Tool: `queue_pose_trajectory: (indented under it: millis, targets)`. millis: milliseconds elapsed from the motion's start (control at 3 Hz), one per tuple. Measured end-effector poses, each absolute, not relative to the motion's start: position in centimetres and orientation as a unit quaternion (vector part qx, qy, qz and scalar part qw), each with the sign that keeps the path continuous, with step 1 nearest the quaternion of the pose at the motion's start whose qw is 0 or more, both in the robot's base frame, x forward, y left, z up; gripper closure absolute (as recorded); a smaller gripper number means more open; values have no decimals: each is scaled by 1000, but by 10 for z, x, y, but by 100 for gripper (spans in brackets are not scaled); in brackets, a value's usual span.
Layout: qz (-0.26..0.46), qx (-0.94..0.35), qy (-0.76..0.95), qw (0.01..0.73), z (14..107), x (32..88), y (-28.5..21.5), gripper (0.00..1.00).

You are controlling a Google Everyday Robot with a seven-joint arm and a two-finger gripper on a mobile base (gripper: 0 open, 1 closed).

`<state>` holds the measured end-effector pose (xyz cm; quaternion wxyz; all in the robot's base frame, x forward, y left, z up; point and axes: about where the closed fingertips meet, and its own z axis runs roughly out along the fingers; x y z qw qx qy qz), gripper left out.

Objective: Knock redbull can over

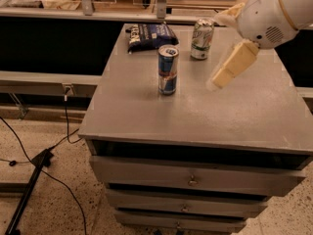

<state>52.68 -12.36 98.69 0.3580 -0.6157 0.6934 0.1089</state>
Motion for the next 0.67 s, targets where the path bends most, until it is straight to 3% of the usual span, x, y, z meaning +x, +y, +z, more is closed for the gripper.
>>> queue_pose_trajectory:
  millis: [667]
  targets:
    - [123, -616, 687, 366, 986, 531, -115, 0]
